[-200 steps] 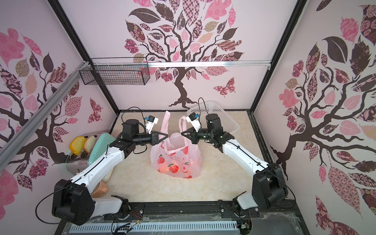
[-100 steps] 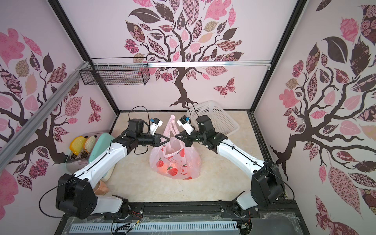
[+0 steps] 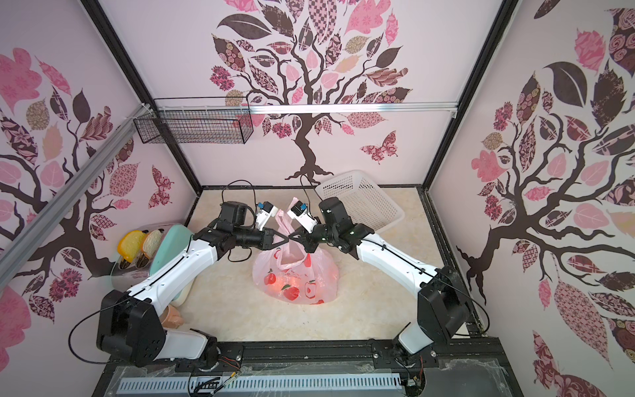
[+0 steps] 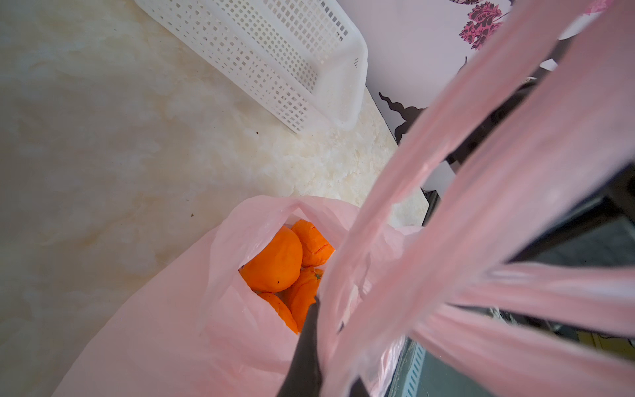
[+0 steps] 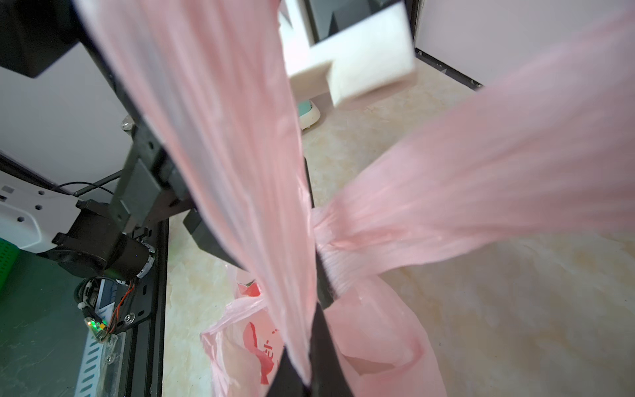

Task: Place the oranges into plastic bags & tie knots
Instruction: Tie the plastic bag at the center of the board.

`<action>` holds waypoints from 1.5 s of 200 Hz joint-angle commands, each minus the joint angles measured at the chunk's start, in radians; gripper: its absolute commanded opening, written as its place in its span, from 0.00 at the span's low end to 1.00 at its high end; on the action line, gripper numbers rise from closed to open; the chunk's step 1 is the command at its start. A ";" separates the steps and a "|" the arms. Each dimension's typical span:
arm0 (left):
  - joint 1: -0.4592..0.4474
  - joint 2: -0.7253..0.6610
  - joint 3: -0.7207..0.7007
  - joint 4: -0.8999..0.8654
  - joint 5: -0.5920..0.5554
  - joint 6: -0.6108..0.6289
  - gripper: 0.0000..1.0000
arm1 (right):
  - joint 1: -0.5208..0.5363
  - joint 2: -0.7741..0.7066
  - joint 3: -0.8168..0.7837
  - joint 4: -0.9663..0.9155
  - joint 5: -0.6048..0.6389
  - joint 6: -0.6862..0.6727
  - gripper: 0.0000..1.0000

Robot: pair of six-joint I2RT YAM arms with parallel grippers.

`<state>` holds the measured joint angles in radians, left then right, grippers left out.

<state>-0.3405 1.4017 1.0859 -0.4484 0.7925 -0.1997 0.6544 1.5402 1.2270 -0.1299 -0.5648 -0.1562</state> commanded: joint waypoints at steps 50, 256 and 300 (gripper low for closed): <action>-0.006 -0.004 0.016 -0.023 0.116 0.063 0.00 | 0.003 0.032 0.083 -0.054 0.013 -0.028 0.00; -0.006 -0.037 -0.044 0.134 0.178 -0.005 0.00 | -0.050 -0.084 -0.009 -0.070 -0.017 -0.040 0.69; -0.006 -0.036 -0.040 0.120 0.184 0.011 0.00 | -0.149 -0.139 -0.067 -0.030 -0.249 -0.021 0.85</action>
<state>-0.3470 1.3758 1.0489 -0.3374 0.9722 -0.2157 0.5400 1.4231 1.1774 -0.1837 -0.6540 -0.1925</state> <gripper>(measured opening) 0.040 0.838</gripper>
